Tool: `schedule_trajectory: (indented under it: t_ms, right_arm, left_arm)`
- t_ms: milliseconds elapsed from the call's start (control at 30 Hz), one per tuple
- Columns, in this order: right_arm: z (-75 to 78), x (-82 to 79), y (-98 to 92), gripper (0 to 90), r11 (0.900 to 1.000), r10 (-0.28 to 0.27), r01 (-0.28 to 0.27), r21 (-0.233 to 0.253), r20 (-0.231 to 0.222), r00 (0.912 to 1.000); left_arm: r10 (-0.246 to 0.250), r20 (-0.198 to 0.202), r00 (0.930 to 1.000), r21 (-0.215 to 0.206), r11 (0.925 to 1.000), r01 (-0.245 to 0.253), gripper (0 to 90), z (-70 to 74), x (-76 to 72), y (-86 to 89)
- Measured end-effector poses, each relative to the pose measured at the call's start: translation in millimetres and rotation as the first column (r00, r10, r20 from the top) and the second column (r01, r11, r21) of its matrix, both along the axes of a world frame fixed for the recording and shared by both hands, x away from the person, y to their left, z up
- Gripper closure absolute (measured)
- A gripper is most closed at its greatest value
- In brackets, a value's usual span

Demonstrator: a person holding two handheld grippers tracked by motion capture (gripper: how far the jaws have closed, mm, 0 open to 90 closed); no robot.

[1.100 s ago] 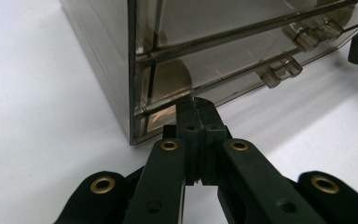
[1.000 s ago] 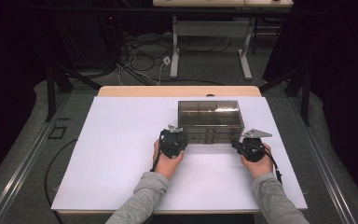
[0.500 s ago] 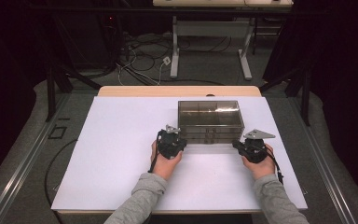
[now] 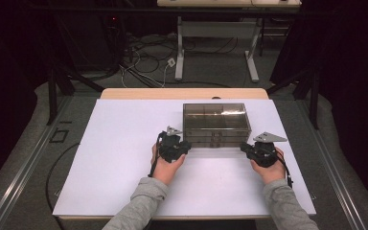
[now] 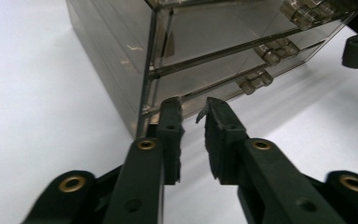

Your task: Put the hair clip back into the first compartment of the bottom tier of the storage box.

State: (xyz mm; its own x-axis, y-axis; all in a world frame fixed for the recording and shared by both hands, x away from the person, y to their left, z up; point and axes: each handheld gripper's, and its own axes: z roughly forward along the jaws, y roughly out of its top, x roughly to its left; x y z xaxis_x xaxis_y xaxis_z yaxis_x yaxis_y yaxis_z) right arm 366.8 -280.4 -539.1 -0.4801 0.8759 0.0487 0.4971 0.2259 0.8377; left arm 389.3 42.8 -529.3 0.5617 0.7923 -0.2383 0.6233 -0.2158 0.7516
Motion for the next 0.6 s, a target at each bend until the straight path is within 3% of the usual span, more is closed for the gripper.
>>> schedule_trajectory:
  t_ms: [267,533,600]
  right_arm:
    - [3.5,-0.4,-2.1,70.8,1.000,-0.006,0.006,0.012,0.002,1.0000]
    - [13.4,-2.3,-0.2,43.9,1.000,-0.002,0.002,0.001,0.025,0.9997]
    - [14.2,-2.2,0.1,36.8,1.000,0.005,-0.004,-0.001,0.032,0.9995]
  left_arm:
    - [-0.006,0.011,0.9999,-0.009,0.9999,0.006,66.2,5.7,-3.1,8.2]
    - [-0.024,0.037,0.9990,-0.007,0.9997,0.024,50.3,10.3,-5.2,15.2]
    - [-0.040,0.055,0.9977,0.019,0.9990,0.039,45.5,12.7,-5.8,17.2]
